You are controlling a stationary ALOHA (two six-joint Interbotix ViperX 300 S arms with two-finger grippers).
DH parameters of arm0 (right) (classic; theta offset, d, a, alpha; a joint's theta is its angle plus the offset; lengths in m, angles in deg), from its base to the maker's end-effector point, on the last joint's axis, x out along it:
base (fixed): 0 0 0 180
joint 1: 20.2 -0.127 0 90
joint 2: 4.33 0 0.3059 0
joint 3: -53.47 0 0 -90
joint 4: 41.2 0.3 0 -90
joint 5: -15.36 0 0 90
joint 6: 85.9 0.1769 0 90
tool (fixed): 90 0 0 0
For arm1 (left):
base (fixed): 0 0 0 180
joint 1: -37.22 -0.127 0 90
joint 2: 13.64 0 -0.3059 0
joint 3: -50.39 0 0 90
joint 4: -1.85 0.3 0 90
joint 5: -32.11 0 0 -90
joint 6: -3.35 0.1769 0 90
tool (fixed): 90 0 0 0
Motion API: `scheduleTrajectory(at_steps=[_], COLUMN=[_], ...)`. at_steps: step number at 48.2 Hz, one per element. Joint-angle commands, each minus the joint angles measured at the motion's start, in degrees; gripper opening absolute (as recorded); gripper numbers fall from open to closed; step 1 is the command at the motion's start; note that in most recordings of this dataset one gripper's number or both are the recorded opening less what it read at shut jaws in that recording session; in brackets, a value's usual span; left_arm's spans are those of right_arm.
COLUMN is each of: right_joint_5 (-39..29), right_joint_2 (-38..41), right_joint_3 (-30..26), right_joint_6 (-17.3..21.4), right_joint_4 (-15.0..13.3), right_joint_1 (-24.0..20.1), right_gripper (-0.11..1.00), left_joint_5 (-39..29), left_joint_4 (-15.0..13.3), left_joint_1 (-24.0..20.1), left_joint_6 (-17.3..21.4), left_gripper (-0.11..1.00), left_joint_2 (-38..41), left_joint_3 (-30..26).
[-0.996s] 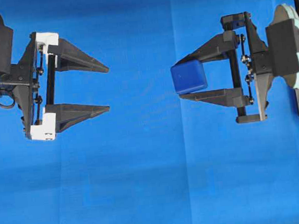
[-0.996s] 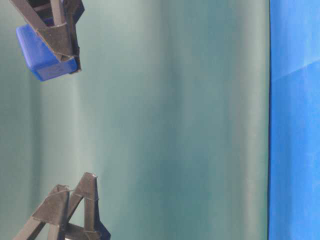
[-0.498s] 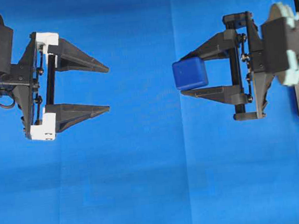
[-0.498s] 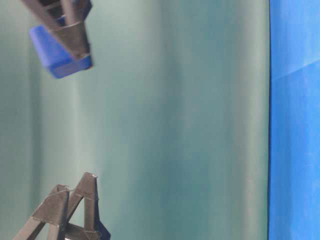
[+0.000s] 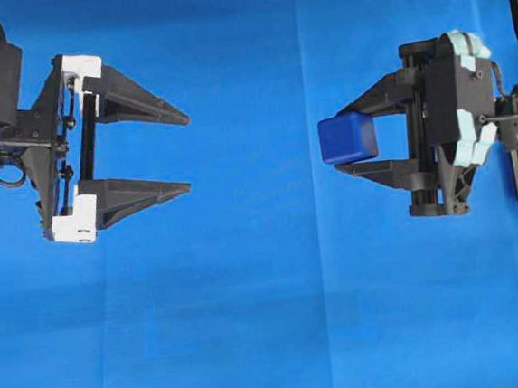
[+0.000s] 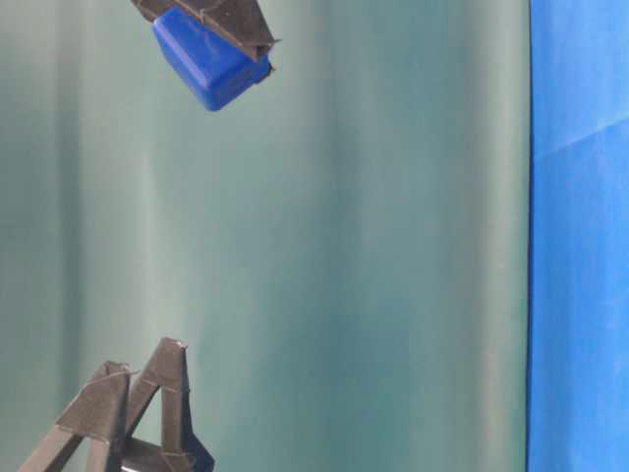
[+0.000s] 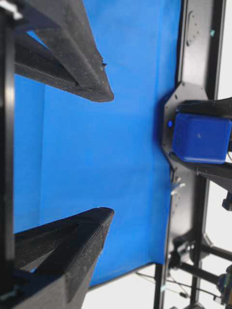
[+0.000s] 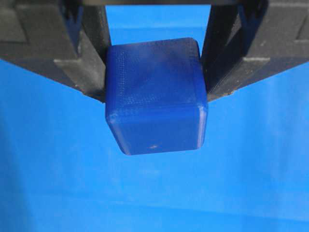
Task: Handover the blue block to the right arm after grasping it with the left arm, then place it in the designated position.
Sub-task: 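Carry the cube with the right gripper and rotate it downward, then lower the cube with the right gripper onto the table center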
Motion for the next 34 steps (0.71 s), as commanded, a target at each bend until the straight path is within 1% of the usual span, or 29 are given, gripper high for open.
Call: scheduleTrajectory(at_steps=[1,23,34], right_joint_5=[0.2,0.2,1.0], right_joint_2=[-0.6,-0.6,1.7], right_joint_3=[-0.6,-0.6,-0.8], right_joint_6=[0.0,0.0,0.0], right_joint_4=[0.1,0.1,0.1], right_joint_1=[-0.1,-0.2,-0.2], right_gripper=[0.36,0.36,0.36], left_joint_5=[0.4,0.4,0.4], left_joint_4=[0.2,0.2,0.1], left_joint_1=[0.0,0.0,0.0], left_joint_6=[0.1,0.1,0.1], left_gripper=[0.93,0.93,0.93], left_joint_2=[-0.4,-0.4,-0.4], left_joint_3=[-1.5,-1.5,-1.5])
